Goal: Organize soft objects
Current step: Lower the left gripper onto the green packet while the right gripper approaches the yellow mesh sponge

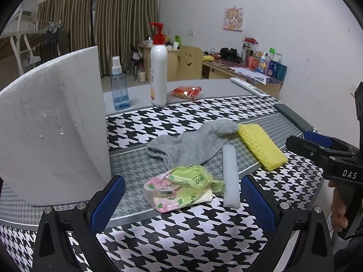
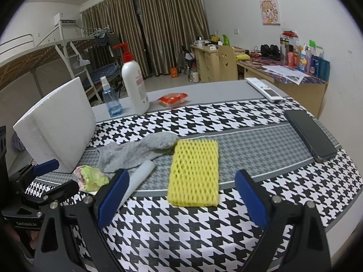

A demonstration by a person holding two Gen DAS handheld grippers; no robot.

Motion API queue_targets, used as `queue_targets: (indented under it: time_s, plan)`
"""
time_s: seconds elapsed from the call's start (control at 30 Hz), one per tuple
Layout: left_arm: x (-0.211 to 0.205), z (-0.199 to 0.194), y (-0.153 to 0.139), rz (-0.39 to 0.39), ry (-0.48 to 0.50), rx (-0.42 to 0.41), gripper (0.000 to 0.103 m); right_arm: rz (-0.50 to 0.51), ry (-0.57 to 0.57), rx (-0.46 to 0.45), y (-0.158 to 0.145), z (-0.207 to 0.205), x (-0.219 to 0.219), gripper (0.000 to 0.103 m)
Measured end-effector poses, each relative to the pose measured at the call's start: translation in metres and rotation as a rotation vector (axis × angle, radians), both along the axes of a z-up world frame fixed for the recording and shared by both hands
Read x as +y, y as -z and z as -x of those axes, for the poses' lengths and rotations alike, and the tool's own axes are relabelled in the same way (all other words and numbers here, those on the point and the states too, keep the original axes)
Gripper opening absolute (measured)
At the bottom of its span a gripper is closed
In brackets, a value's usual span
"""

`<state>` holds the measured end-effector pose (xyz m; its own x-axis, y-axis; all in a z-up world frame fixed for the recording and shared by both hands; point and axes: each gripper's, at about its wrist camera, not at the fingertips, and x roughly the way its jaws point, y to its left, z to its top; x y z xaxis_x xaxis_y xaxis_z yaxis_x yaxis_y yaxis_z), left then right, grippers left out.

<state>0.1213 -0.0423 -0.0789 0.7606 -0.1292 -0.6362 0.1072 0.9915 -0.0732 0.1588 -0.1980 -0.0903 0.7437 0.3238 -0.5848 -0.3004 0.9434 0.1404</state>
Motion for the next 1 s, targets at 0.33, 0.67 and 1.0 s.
queue_targets:
  time_s: [0.33,0.67,1.0]
  plan:
    - [-0.004,-0.01,0.009,-0.007,-0.012,0.046,0.102,0.008,0.028,0.039,0.009,-0.01,-0.003,0.096]
    - [-0.004,-0.017,0.017,-0.005,-0.014,0.088,0.093,0.023,0.028,0.065,0.017,-0.018,-0.002,0.096]
    - [-0.005,-0.024,0.026,-0.013,-0.008,0.15,0.074,0.061,0.035,0.098,0.025,-0.026,0.002,0.096]
